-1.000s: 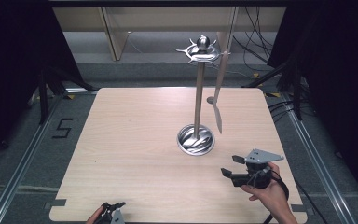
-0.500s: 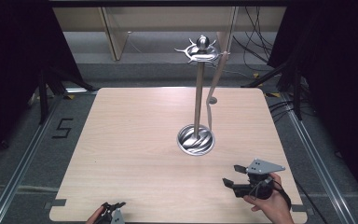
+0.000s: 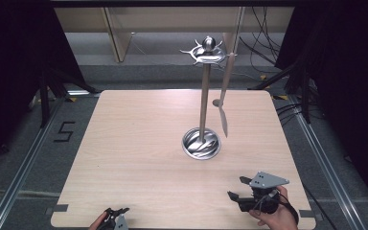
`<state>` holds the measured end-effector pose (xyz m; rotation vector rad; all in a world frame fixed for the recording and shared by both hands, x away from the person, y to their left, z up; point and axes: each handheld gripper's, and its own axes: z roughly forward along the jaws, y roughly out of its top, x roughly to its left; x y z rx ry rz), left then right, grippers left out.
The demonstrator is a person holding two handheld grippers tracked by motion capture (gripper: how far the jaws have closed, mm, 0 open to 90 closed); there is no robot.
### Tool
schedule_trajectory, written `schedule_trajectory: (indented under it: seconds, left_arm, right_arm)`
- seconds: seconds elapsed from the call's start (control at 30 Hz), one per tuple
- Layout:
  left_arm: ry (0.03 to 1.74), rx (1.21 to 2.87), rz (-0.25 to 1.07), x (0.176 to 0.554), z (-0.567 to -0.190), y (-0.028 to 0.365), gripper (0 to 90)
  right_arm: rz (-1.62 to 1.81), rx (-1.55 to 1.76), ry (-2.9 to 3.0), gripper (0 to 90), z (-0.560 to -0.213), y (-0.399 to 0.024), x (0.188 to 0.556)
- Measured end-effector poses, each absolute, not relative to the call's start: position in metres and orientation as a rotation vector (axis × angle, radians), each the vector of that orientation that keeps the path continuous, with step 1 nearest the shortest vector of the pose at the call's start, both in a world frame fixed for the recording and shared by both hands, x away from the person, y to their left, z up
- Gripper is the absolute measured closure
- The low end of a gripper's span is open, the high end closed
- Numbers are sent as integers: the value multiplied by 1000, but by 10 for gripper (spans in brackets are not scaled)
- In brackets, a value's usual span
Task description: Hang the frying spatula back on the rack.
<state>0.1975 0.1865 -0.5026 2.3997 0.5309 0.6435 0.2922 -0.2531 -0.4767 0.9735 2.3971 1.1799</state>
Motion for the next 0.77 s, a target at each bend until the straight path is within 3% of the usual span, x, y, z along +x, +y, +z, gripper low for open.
schedule_trajectory:
  seconds: [0.77]
  left_arm:
    - [527,2398,628,198,-502,188,176]
  right_arm:
    - [1118,967,2435,300,-487,-251,277]
